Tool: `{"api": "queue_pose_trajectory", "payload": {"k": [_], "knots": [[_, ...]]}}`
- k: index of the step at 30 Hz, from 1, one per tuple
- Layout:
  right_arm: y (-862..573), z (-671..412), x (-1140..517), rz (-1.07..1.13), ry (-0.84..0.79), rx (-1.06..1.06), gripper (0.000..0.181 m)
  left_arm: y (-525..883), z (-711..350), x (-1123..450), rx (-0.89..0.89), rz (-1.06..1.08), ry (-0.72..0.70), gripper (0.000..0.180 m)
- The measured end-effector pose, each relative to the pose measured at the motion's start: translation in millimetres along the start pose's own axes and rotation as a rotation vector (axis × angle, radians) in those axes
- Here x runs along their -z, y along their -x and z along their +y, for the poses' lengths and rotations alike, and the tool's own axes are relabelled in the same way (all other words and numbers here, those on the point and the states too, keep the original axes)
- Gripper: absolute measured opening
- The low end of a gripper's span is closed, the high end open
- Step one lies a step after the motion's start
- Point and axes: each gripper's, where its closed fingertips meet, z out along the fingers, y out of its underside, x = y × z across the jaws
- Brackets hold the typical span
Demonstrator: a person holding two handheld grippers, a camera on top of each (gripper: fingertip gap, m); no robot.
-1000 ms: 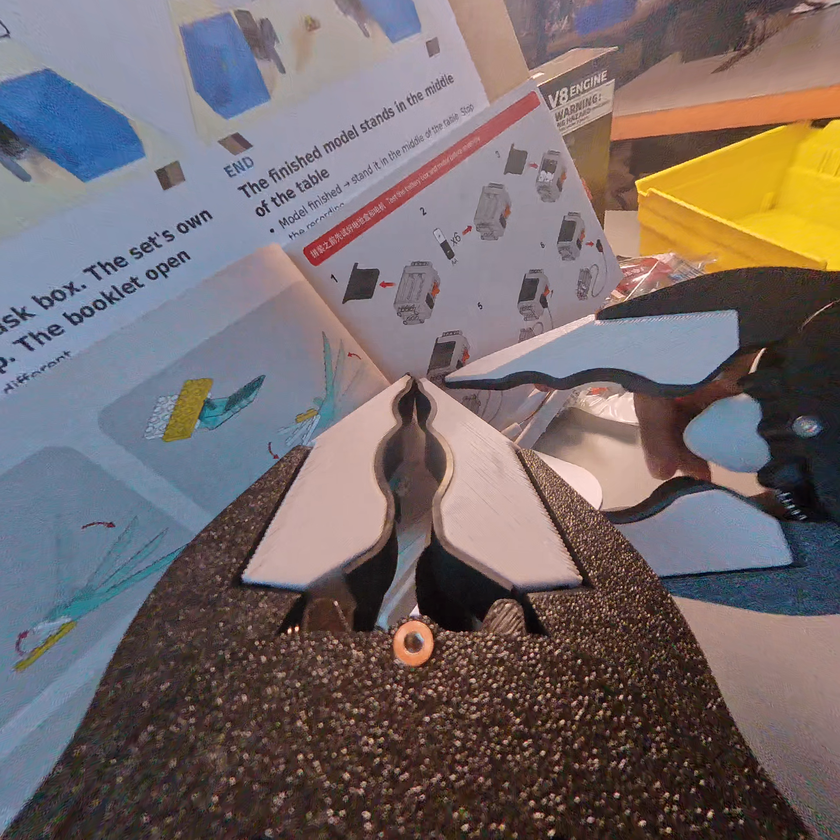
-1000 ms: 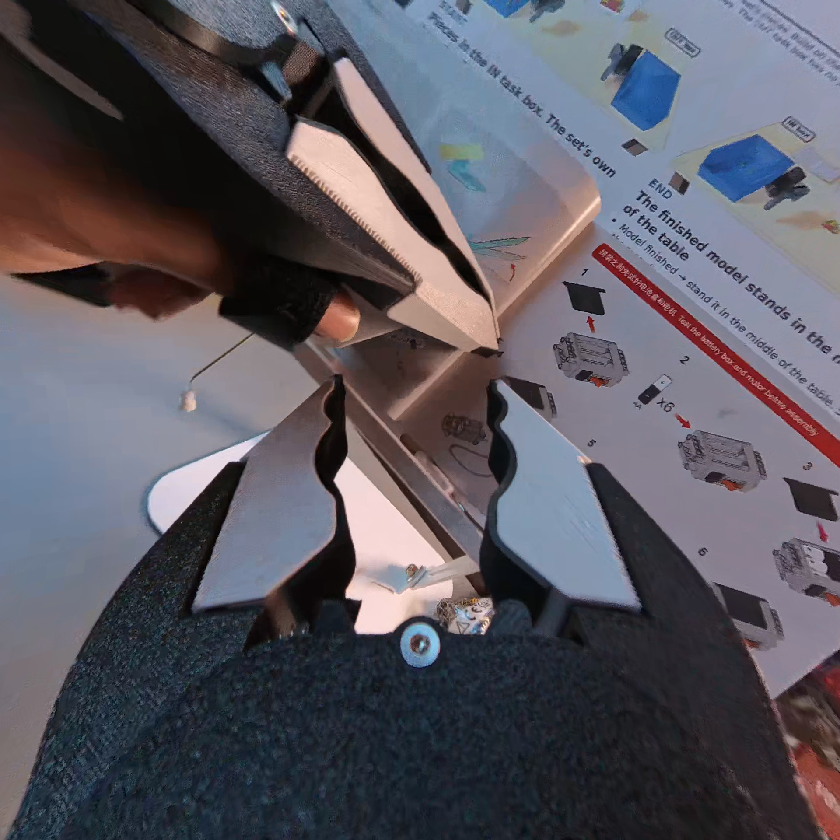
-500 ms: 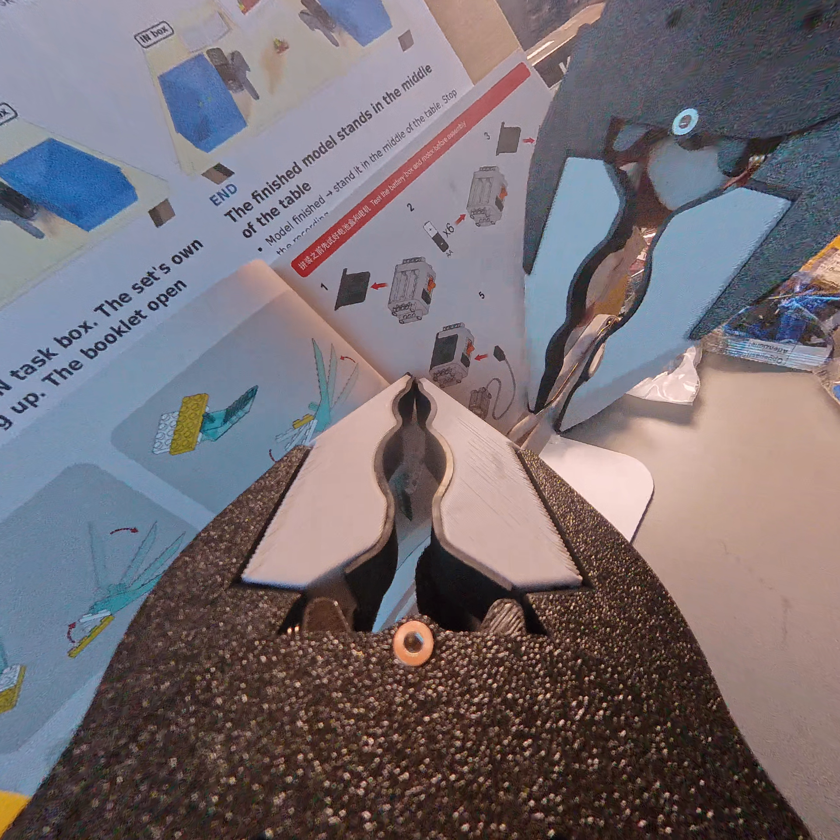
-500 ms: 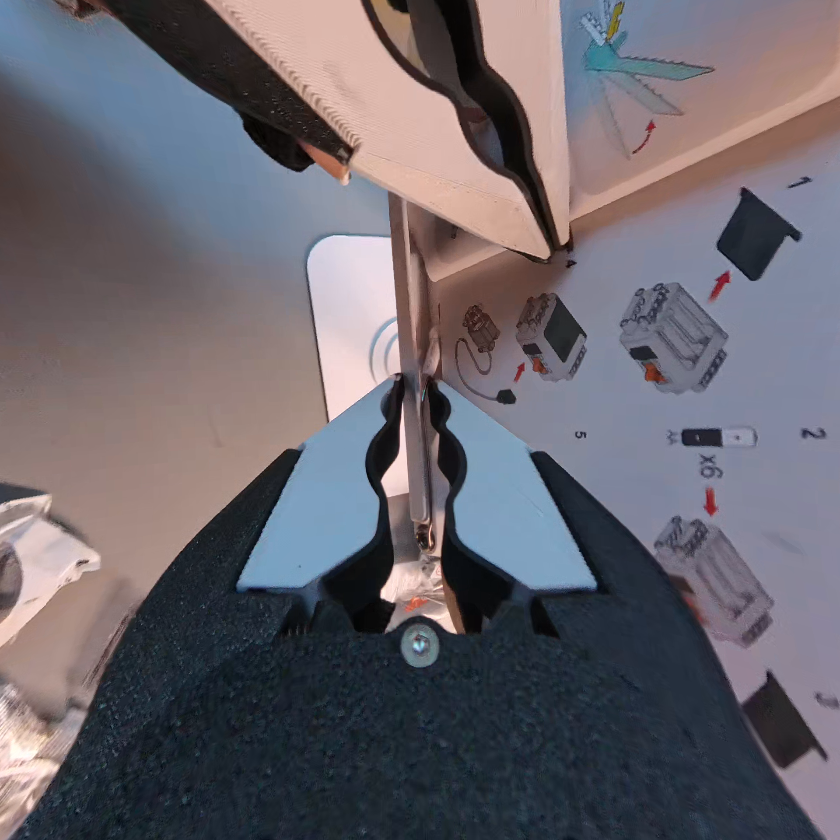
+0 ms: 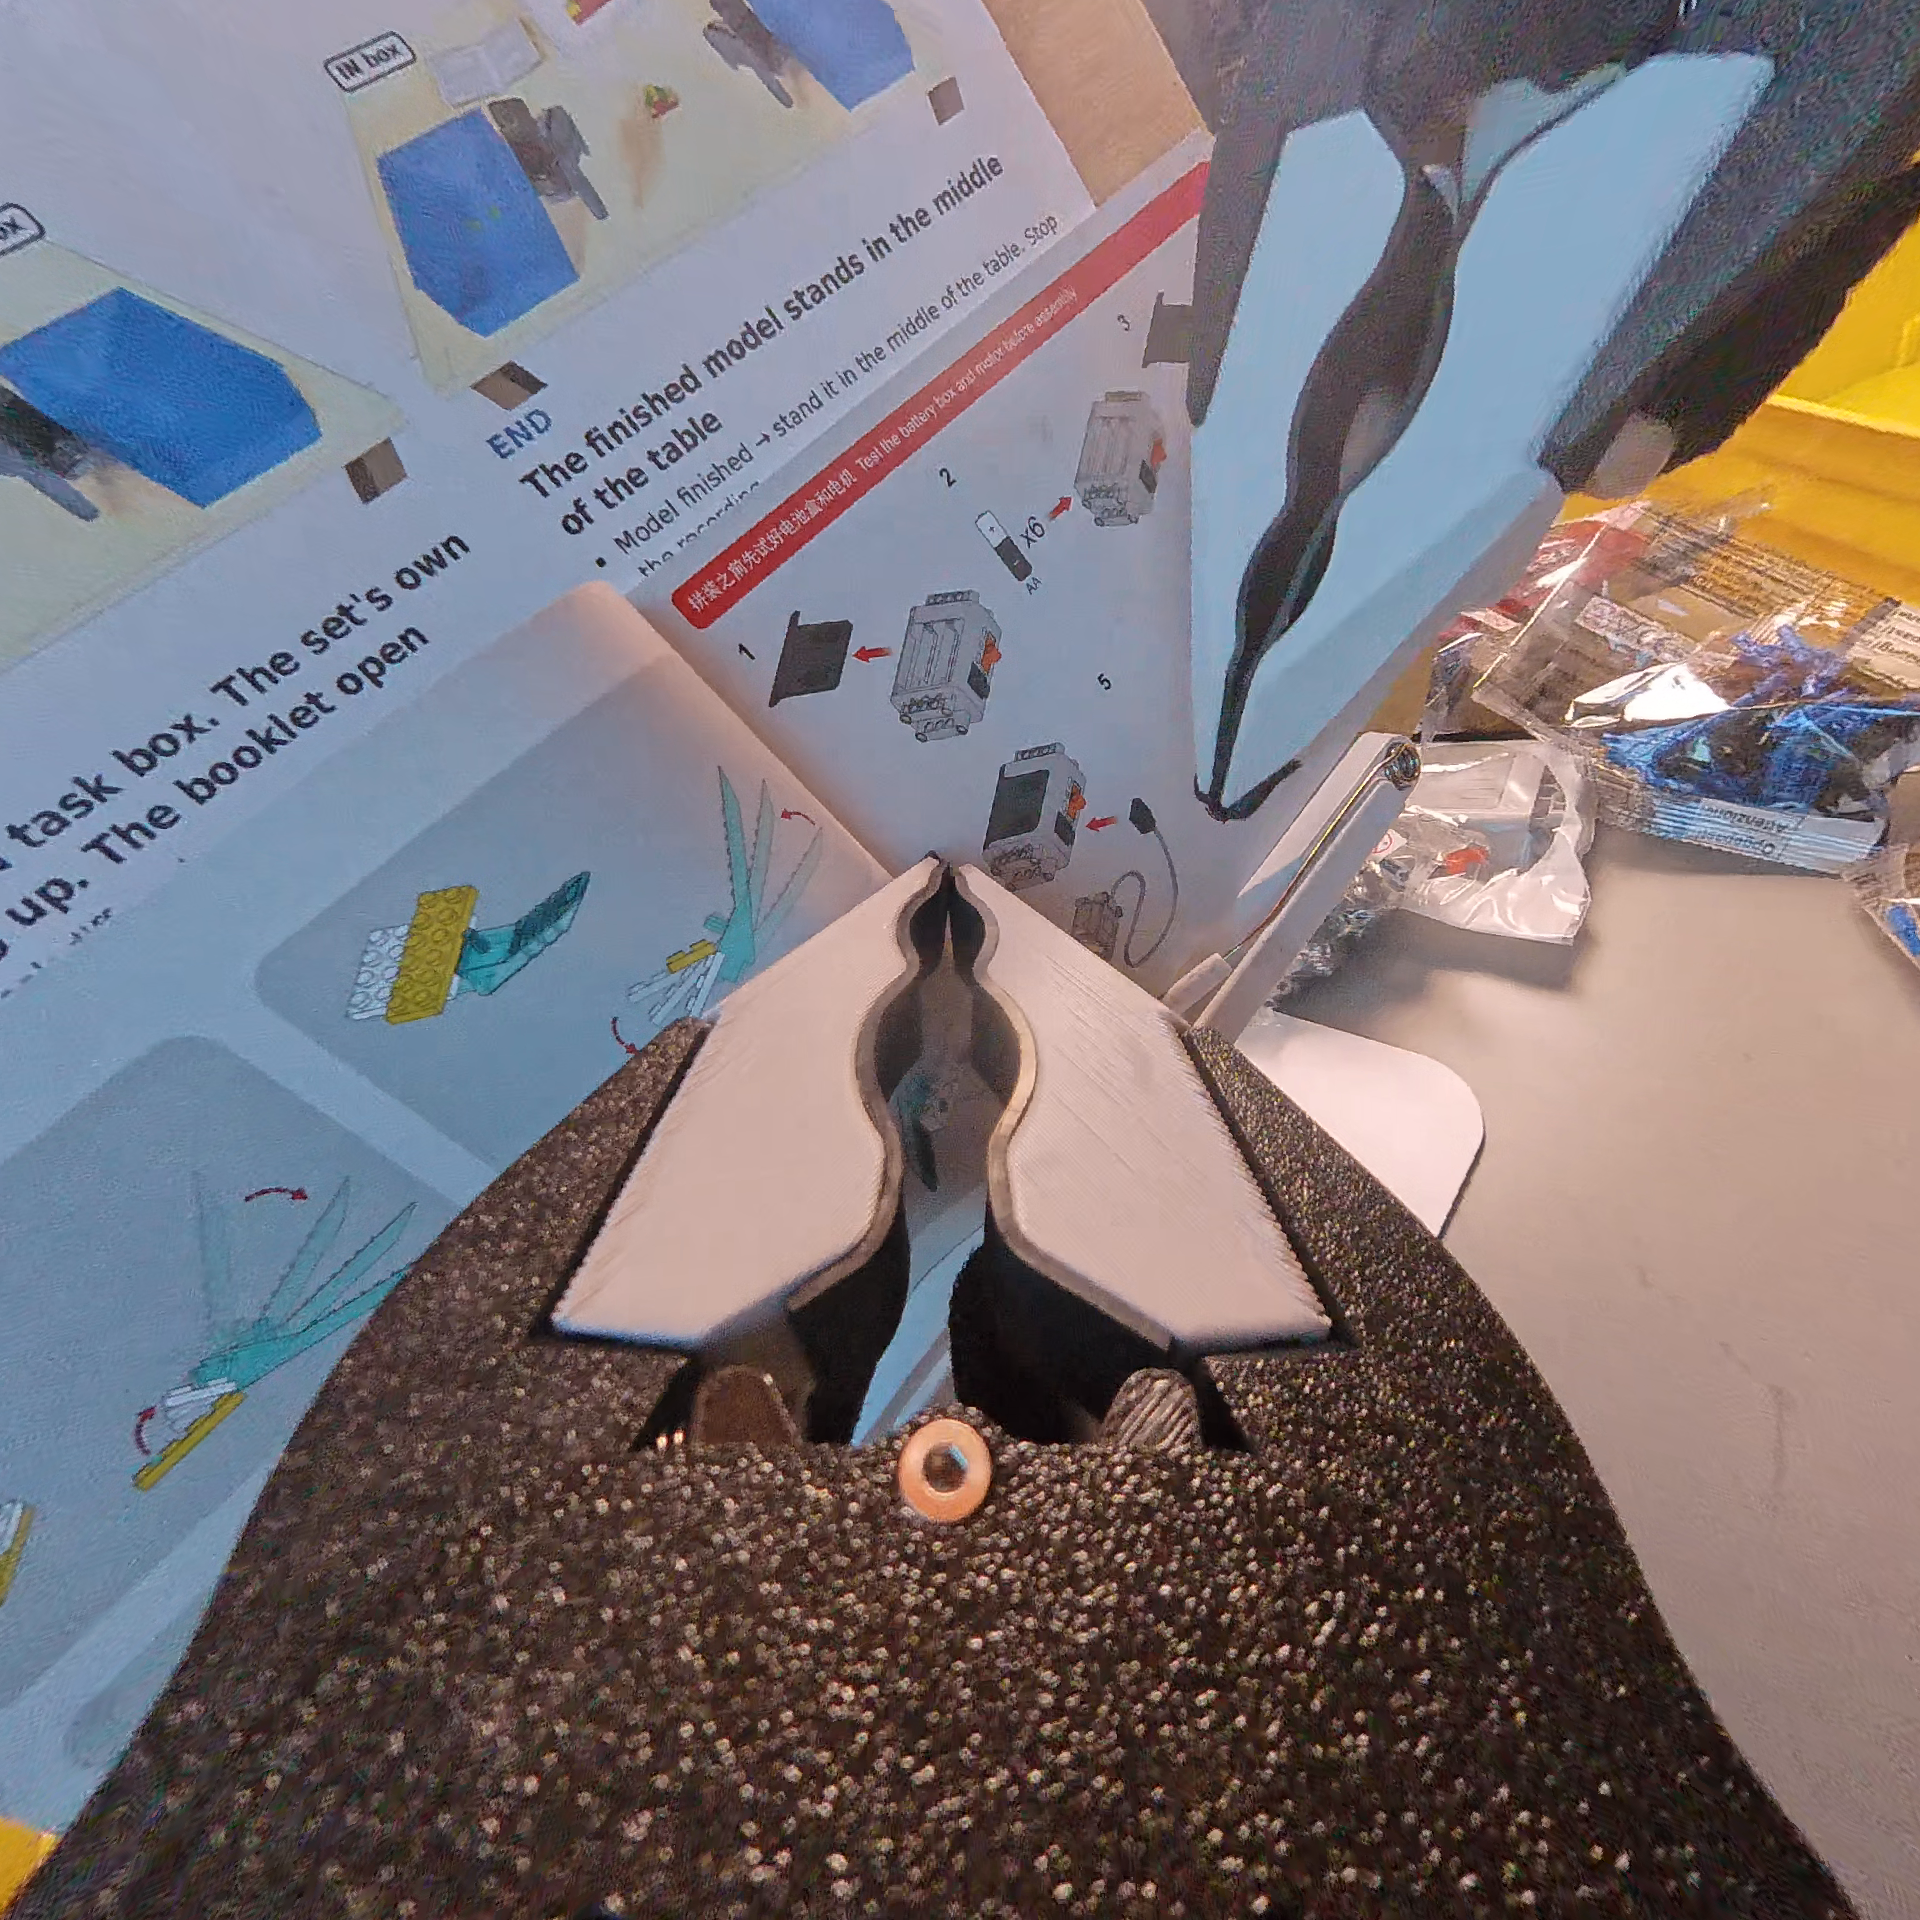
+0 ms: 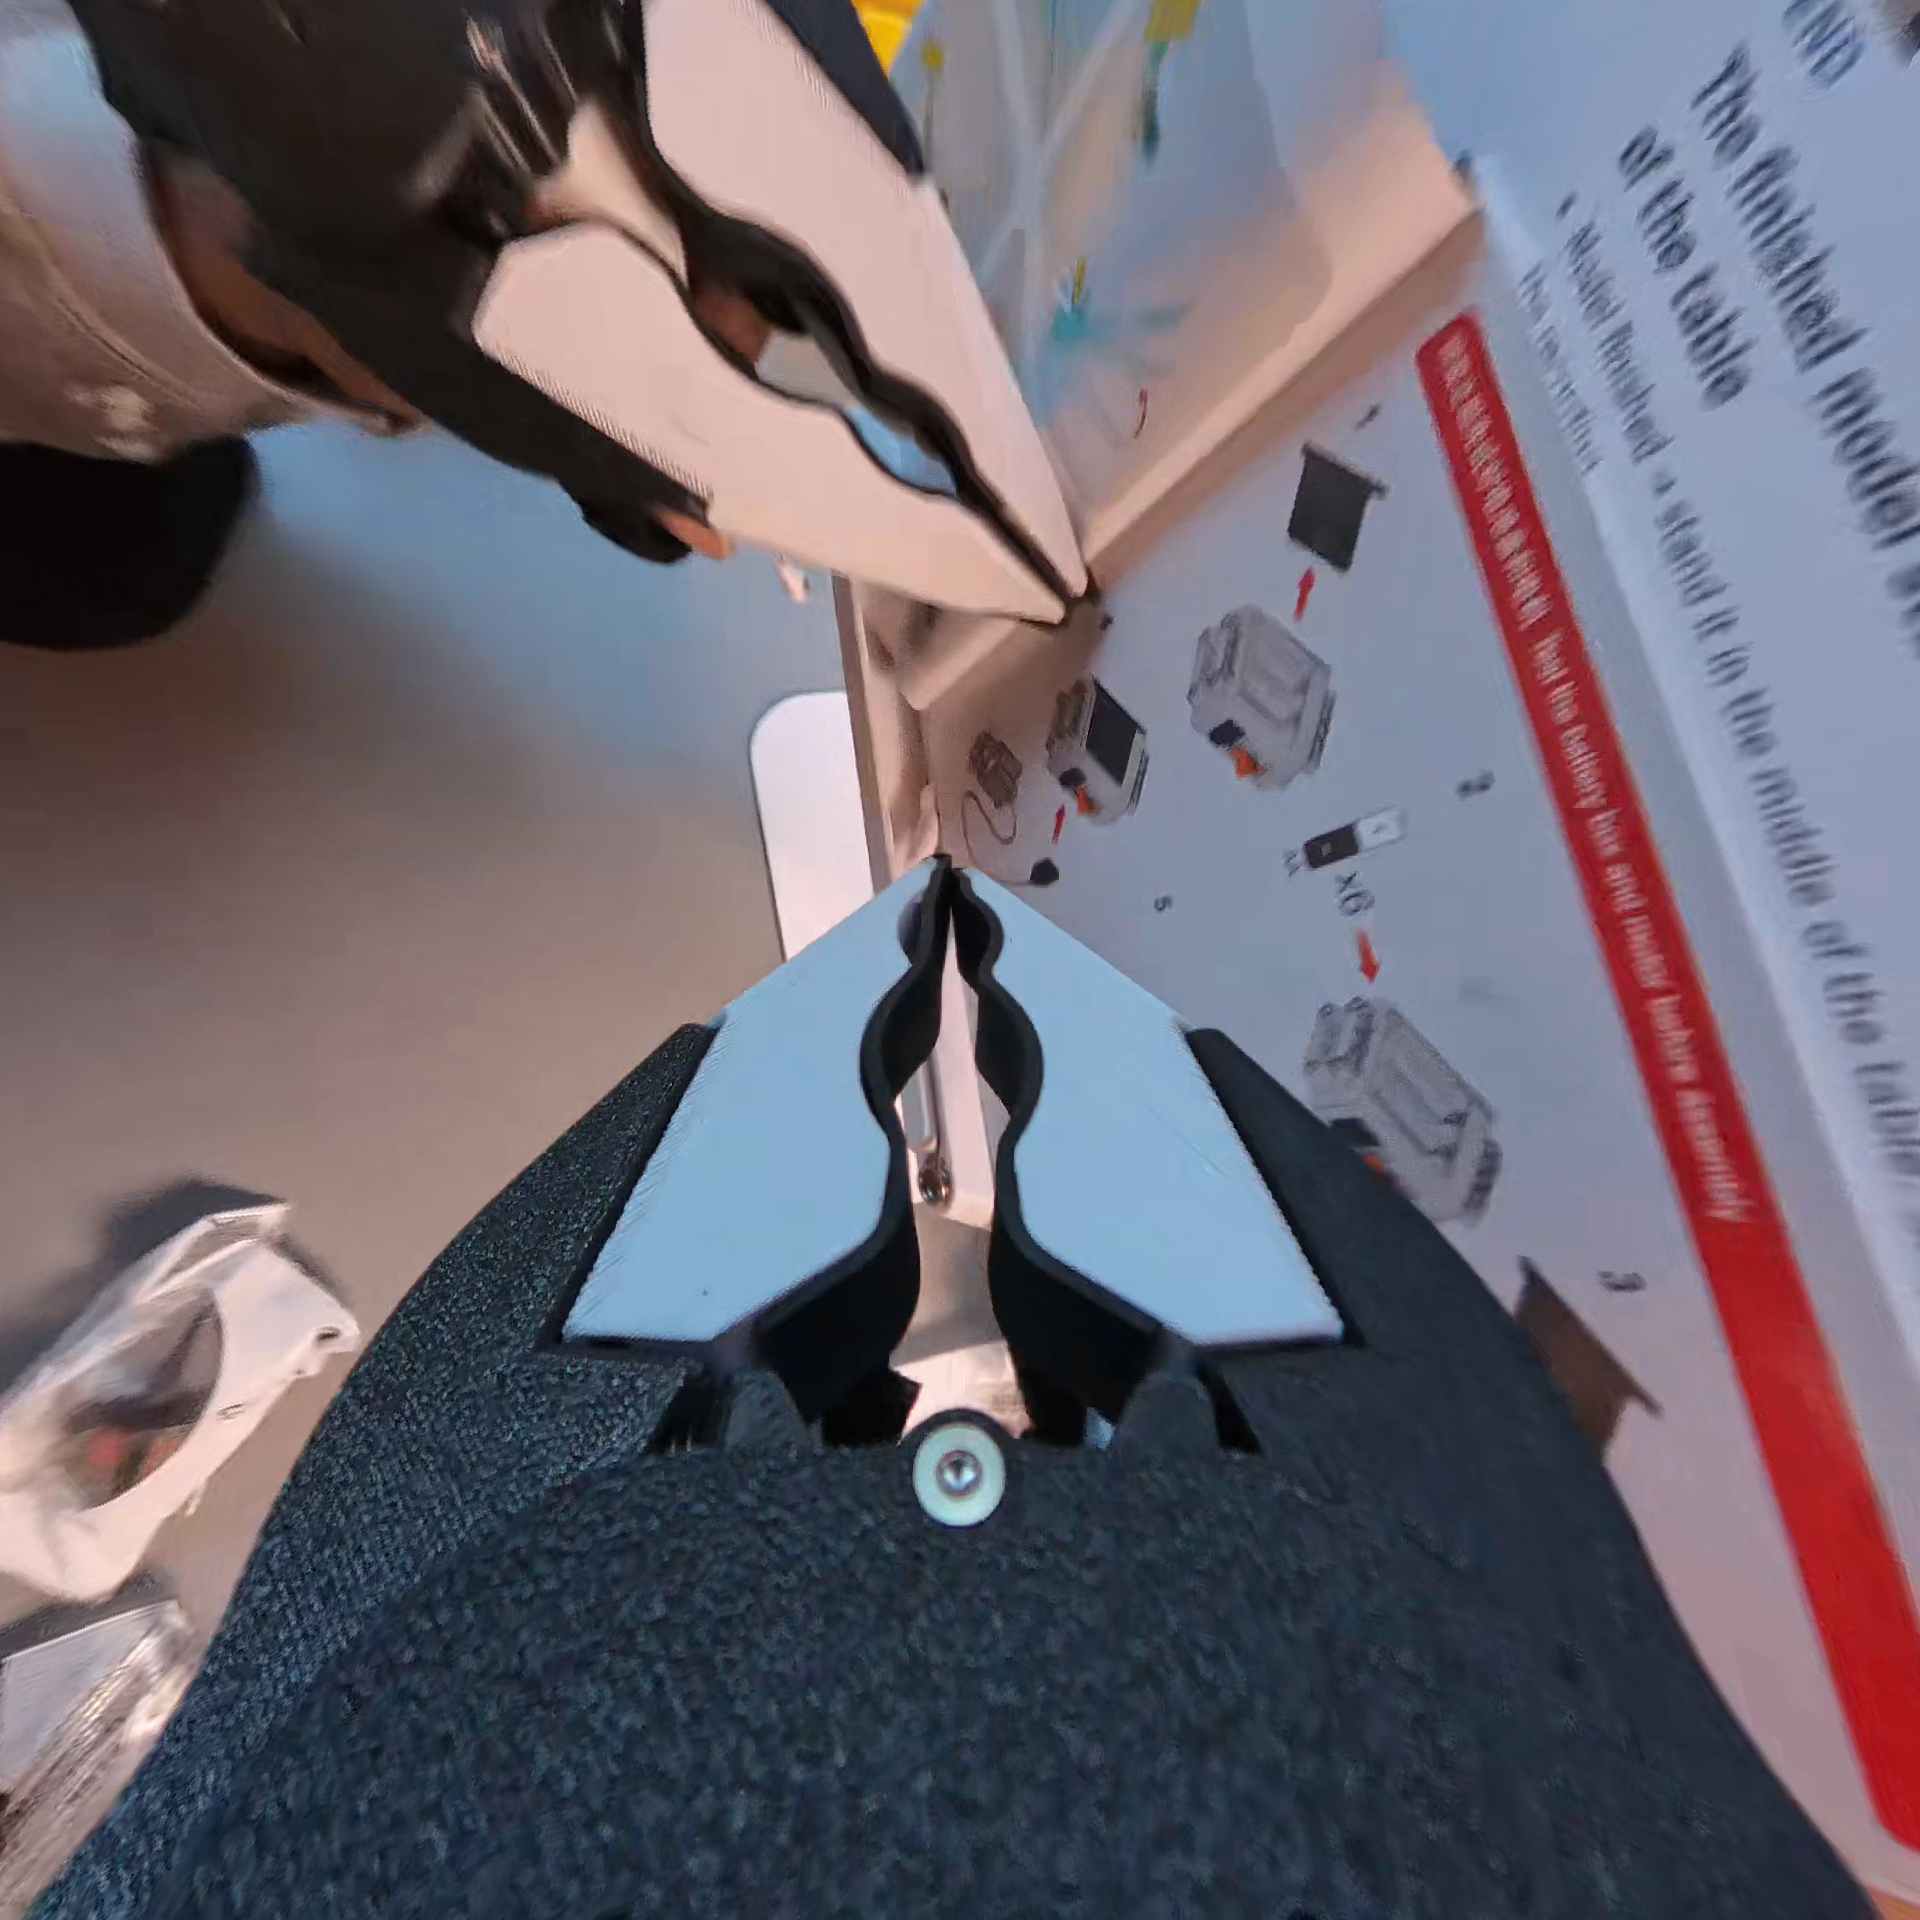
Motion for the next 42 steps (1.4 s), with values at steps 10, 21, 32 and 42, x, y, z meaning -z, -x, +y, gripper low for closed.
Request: {"api": "queue_pose_trajectory", "payload": {"k": [10,21,32,42], "knots": [[14.5,22.7,-32.1,-0.071,0.238,-0.003,0.008,-0.2,0.1,1.2,-0.003,-0.004,-0.002,0.000],[13.5,18.9,-24.8,-0.250,0.137,-0.111,0.000,1.1,0.2,0.7,-0.014,-0.008,-0.029,0.000],[4.0,4.8,5.0,-0.109,-0.107,-0.081,0.000,0.6,-0.3,-1.0,0.004,-0.003,-0.039,0.000],[3.5,11.6,-14.1,0.059,-0.064,0.046,0.000,1.3,-0.3,-0.4,0.034,-0.004,-0.054,0.000]]}}
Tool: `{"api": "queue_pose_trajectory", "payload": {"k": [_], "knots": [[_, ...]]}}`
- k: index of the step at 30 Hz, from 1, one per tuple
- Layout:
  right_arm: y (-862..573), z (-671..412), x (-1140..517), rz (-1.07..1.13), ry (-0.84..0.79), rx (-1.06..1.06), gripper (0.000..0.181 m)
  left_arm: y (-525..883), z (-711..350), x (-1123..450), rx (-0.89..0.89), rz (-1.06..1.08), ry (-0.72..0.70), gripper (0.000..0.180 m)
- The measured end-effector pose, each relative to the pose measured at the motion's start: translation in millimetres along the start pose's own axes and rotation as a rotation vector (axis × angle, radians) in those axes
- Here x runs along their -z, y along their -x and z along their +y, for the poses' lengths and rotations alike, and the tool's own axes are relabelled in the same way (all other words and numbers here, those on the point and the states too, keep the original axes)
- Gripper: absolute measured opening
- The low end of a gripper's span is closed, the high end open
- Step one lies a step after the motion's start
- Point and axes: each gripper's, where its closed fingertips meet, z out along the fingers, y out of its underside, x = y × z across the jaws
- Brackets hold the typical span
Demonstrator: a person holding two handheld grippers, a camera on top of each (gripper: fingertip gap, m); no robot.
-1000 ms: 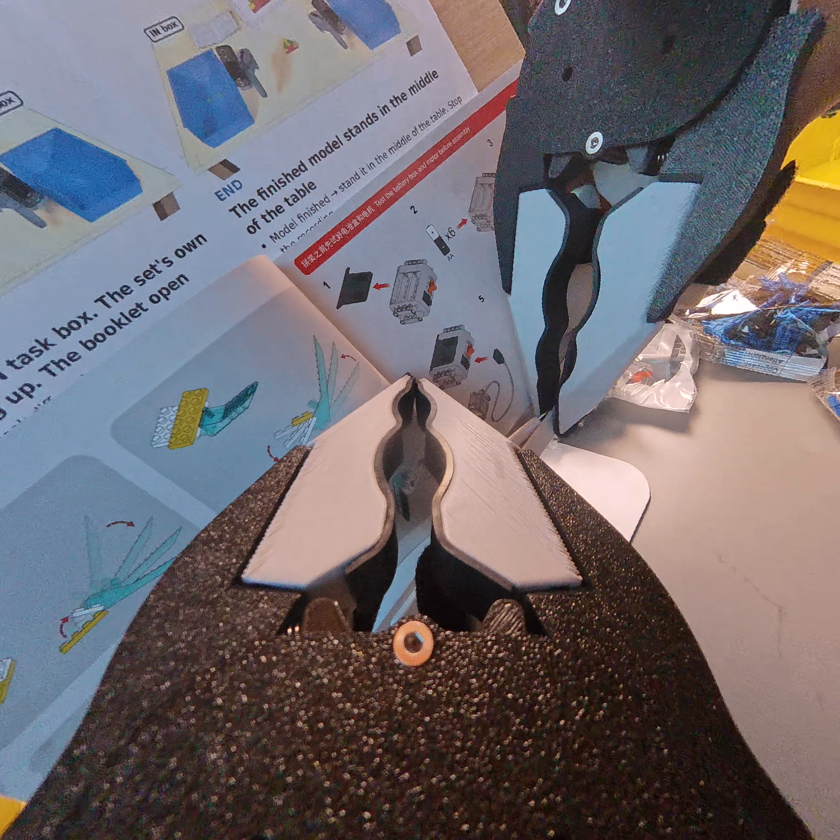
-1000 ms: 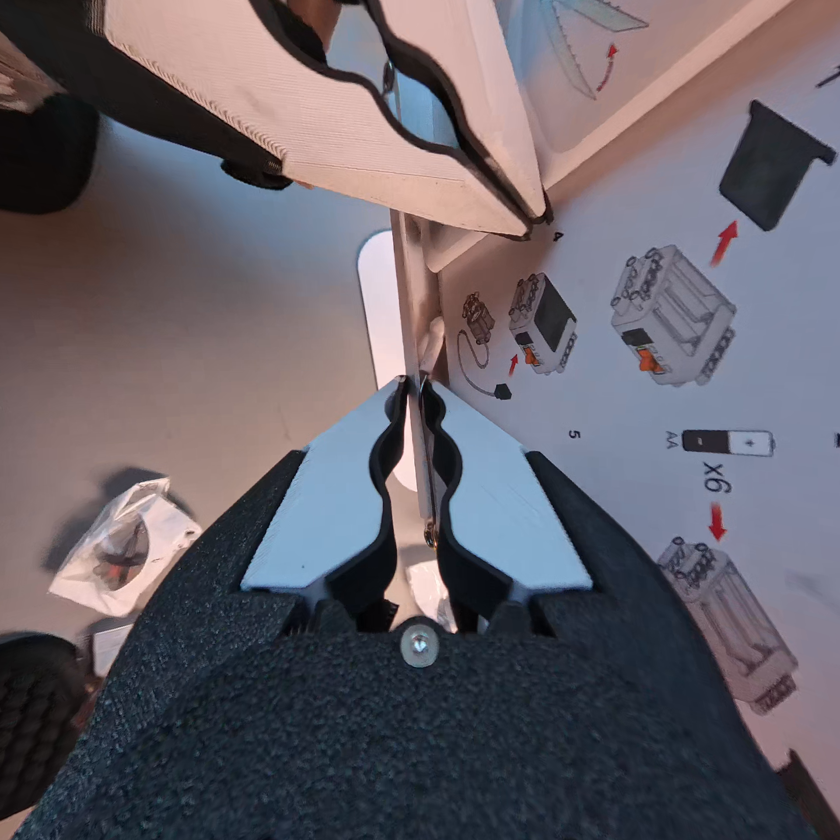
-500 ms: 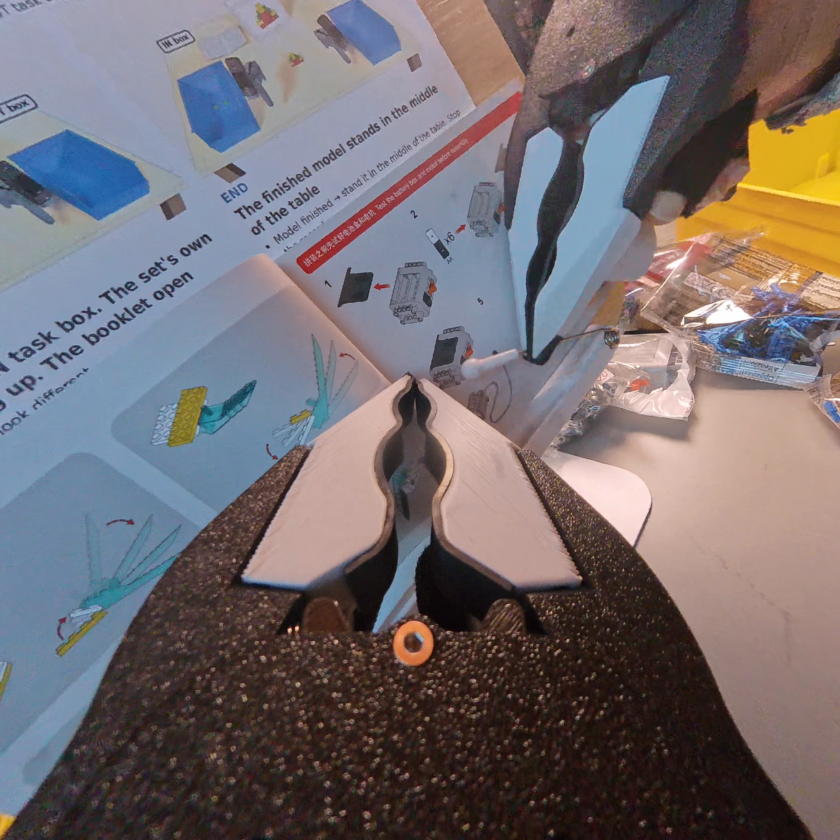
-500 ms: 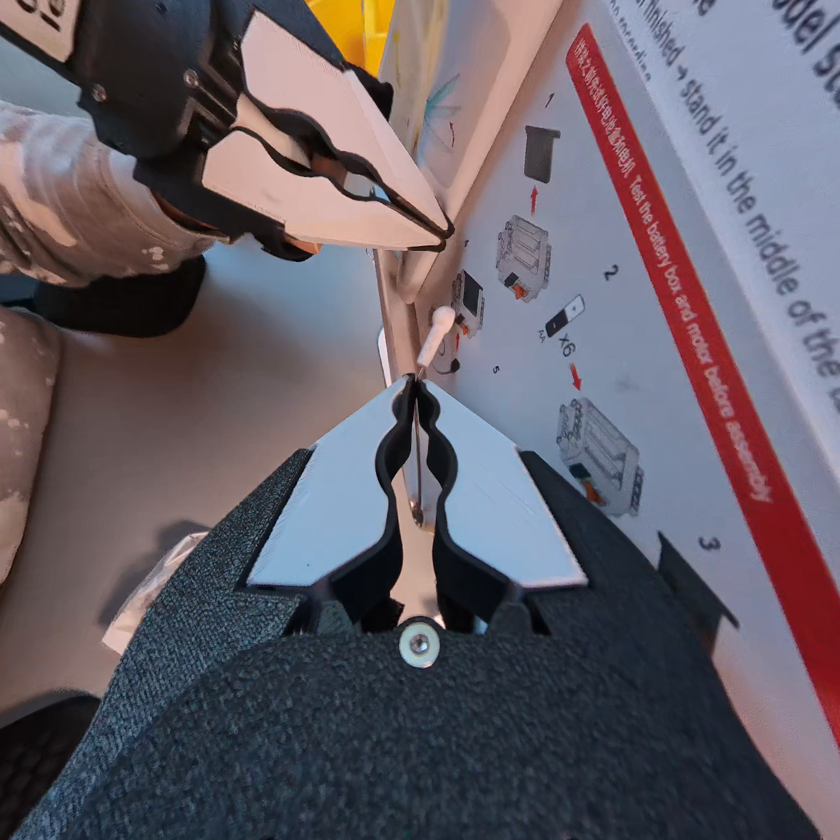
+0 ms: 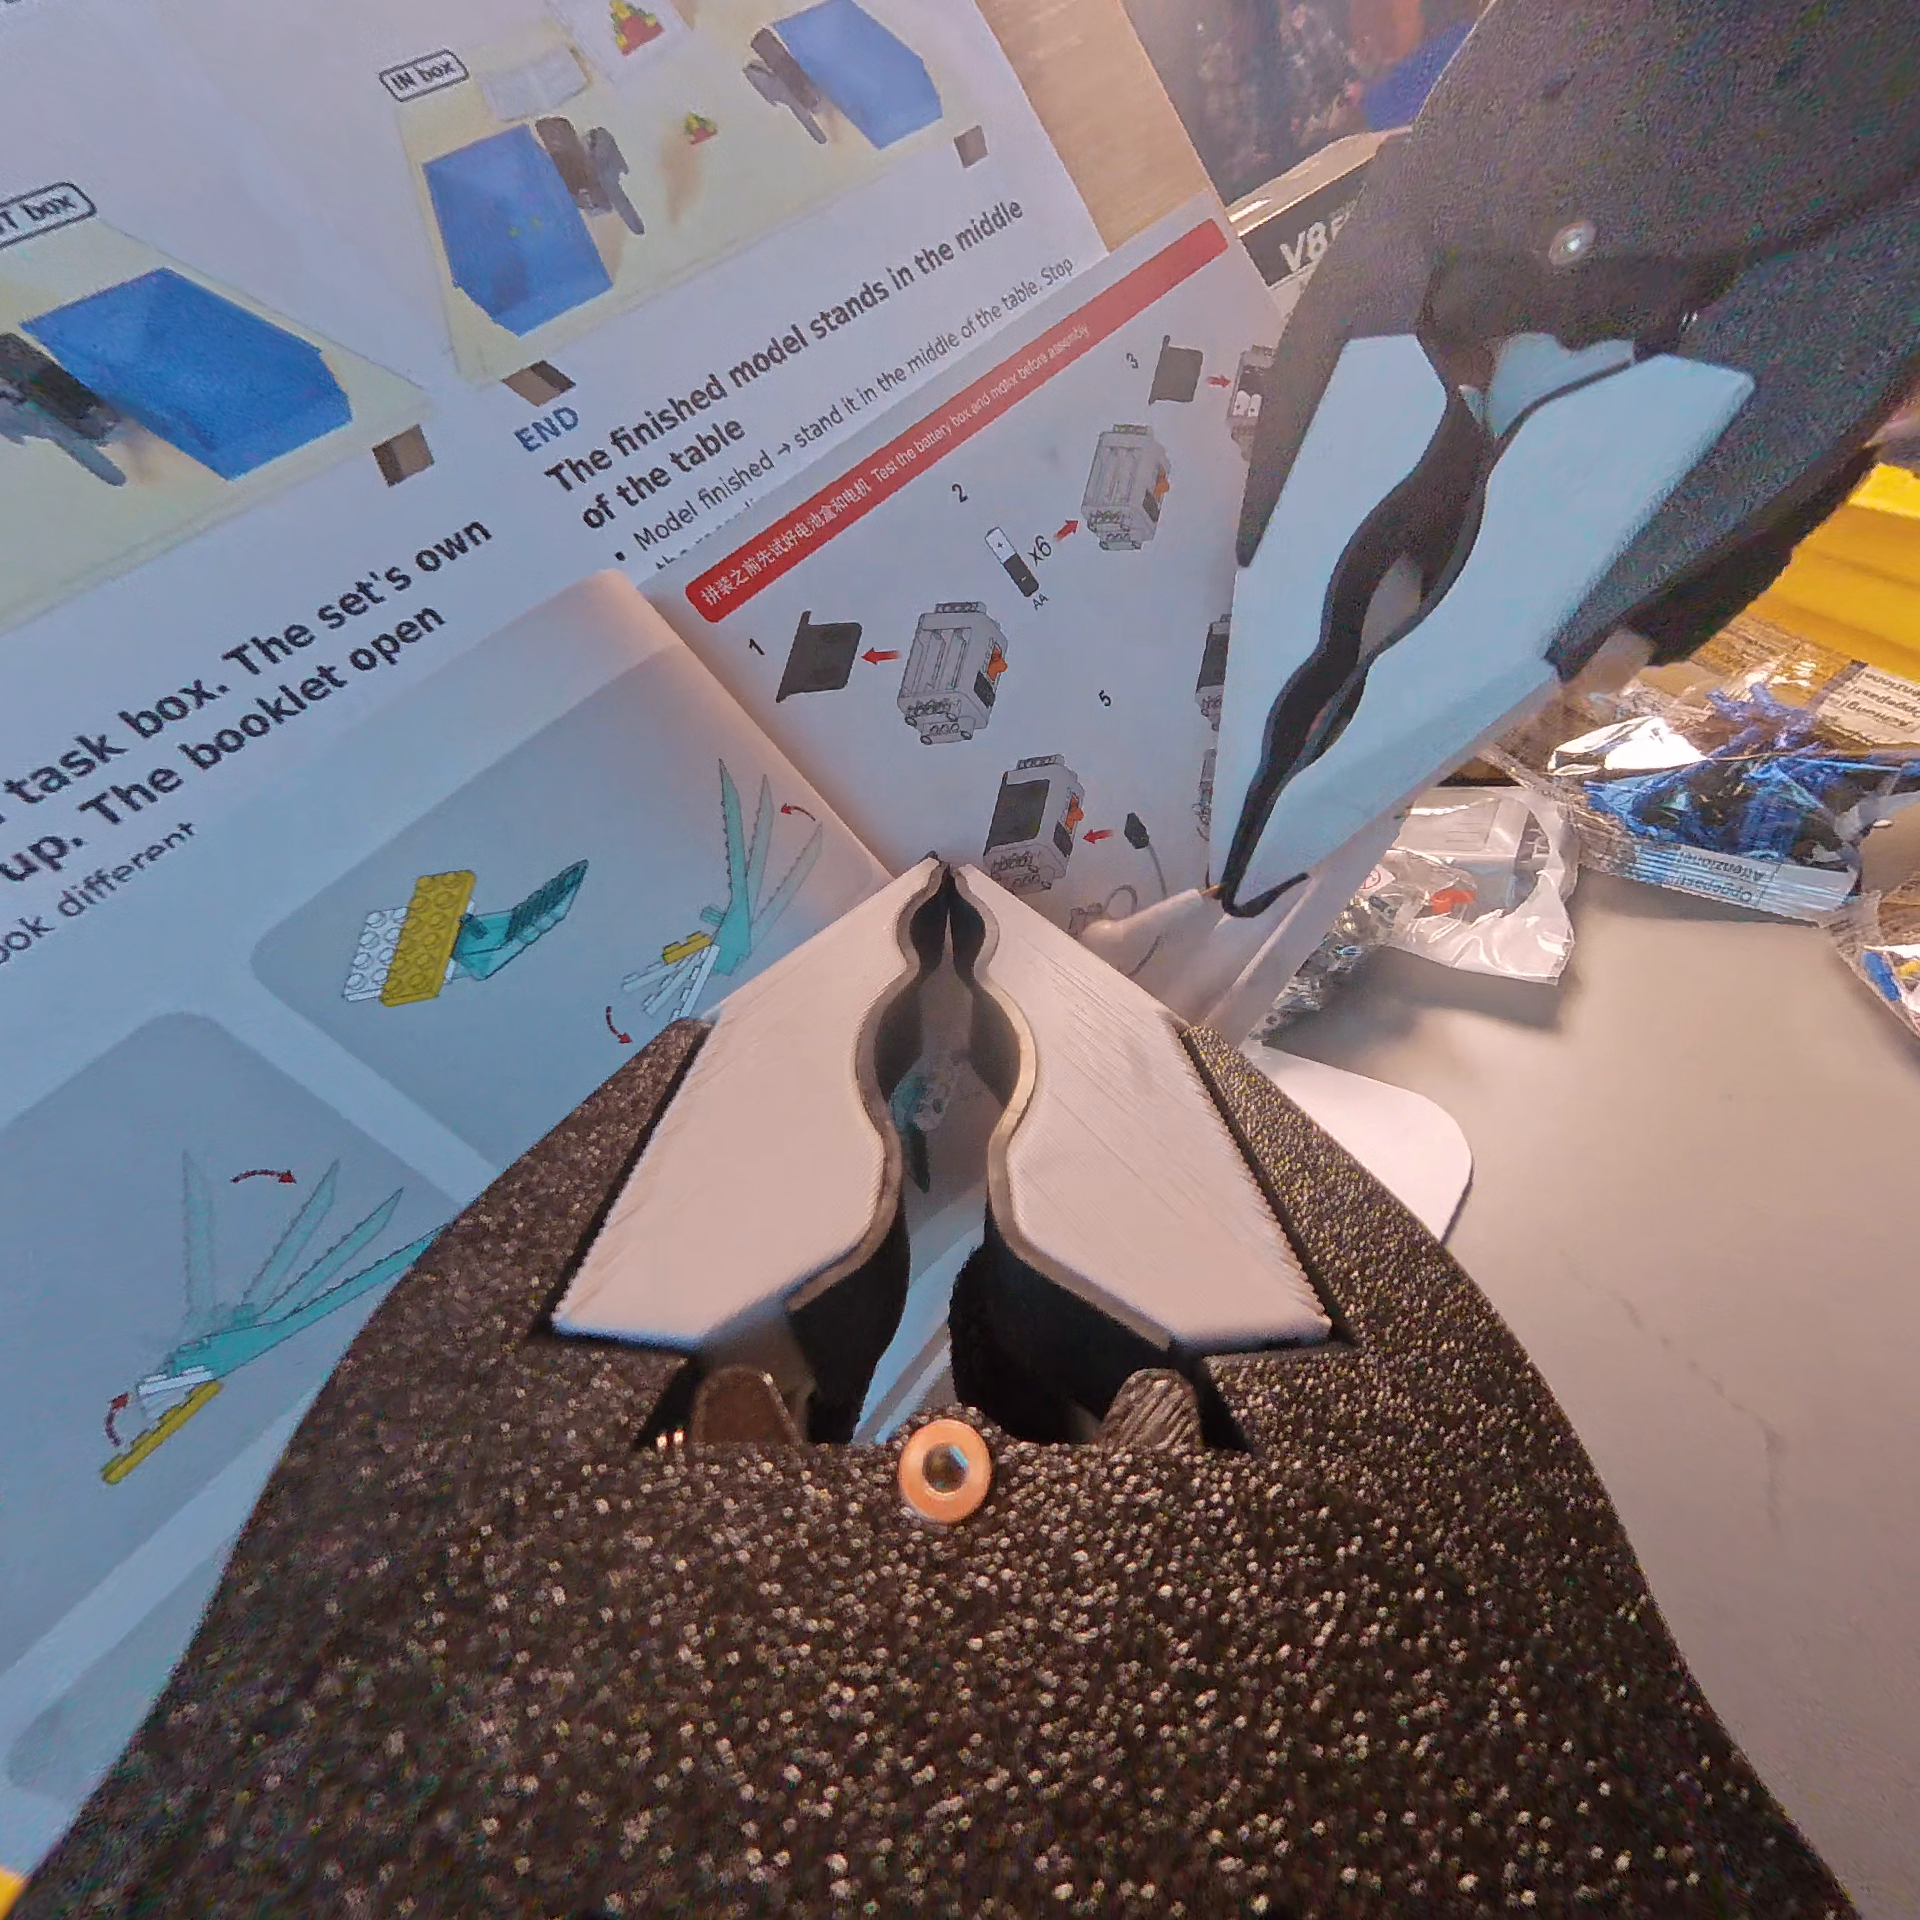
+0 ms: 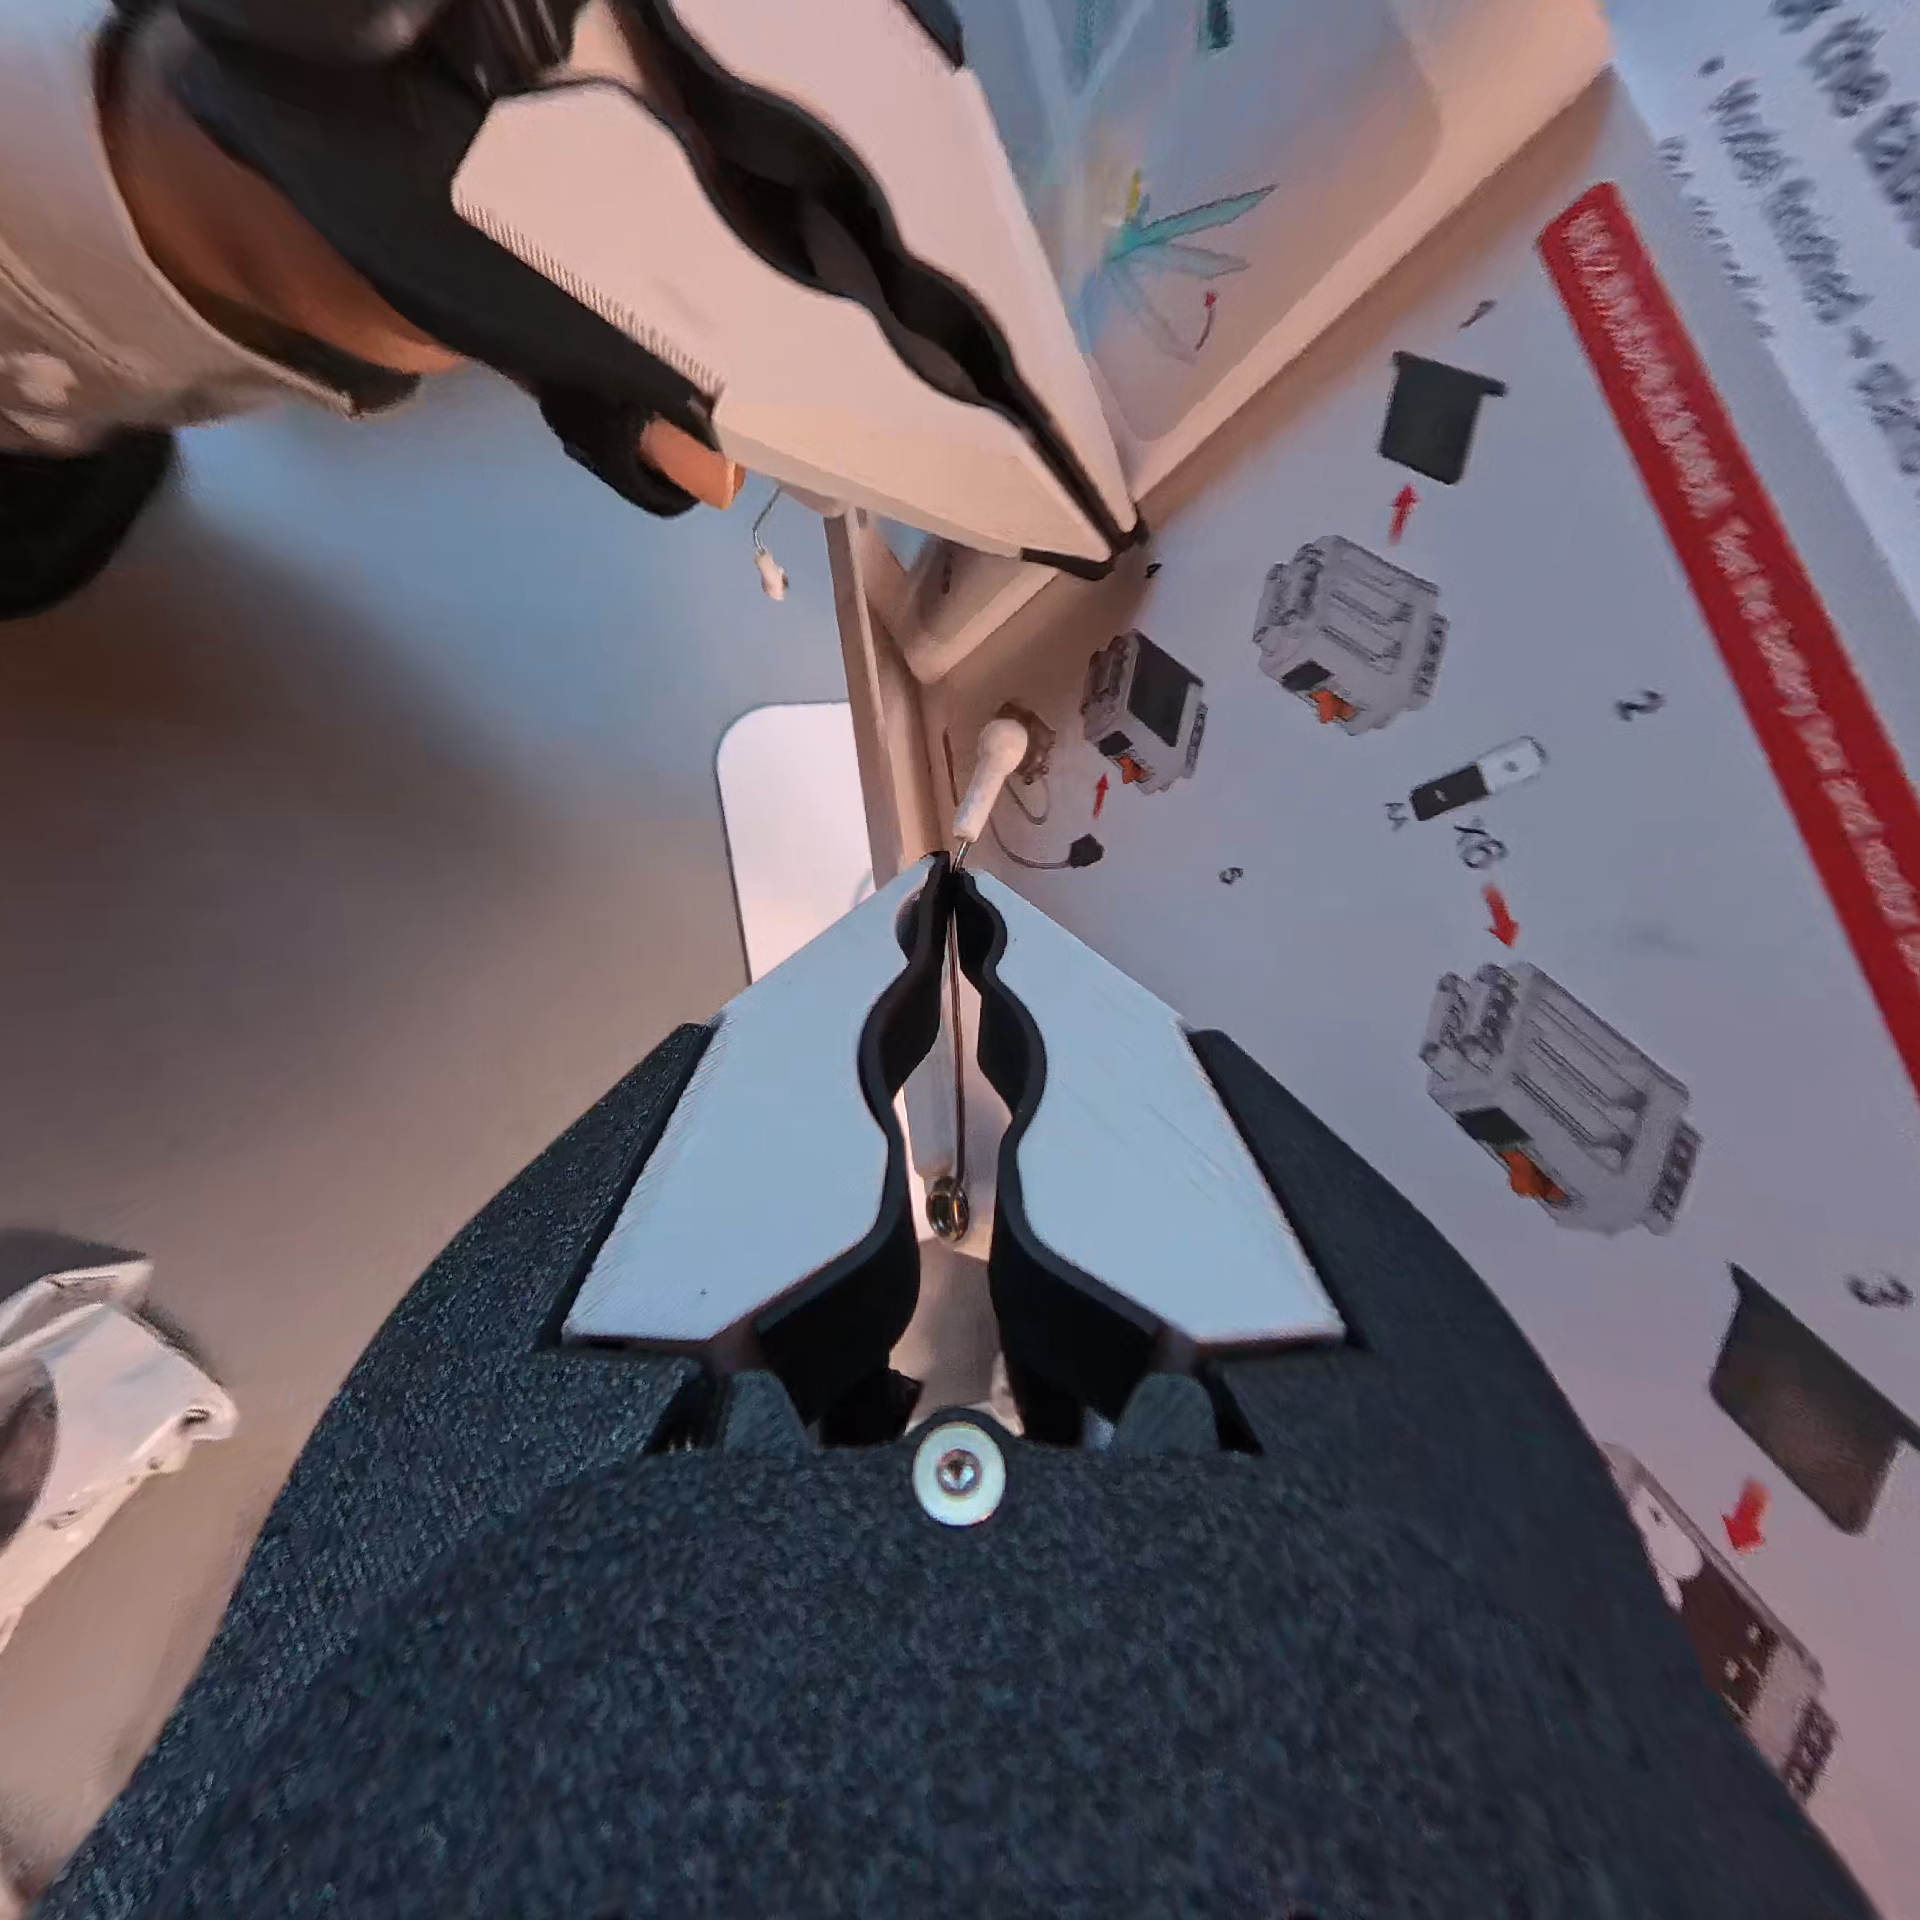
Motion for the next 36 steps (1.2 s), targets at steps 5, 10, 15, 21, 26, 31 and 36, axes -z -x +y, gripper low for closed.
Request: {"api": "queue_pose_trajectory", "payload": {"k": [5,10,15,21,26,31,36], "knots": [[3.5,2.8,-3.7,0.044,0.036,0.024,0.000,-0.4,-1.0,1.3,0.017,0.010,-0.014,0.000],[2.3,1.1,-2.1,0.080,-0.009,0.006,0.000,-0.6,-2.0,3.0,0.055,0.026,-0.021,0.000],[0.0,-0.8,-1.1,0.122,-0.047,-0.011,0.000,-0.4,-4.2,7.6,0.075,0.033,-0.036,0.000],[2.1,-21.5,14.4,0.262,-0.138,0.017,0.032,6.7,-12.4,36.6,0.142,0.042,-0.094,0.004],[8.9,-41.5,7.6,0.414,-0.226,-0.011,0.029,26.4,-6.4,71.0,0.210,-0.013,-0.105,0.005],[-1.9,-63.0,-15.9,0.648,-0.269,-0.010,0.026,39.4,12.7,97.3,0.232,-0.093,-0.051,0.006],[-16.2,-64.7,-33.3,0.856,-0.121,0.133,0.031,43.5,53.6,135.3,0.471,-0.112,0.031,0.012]]}}
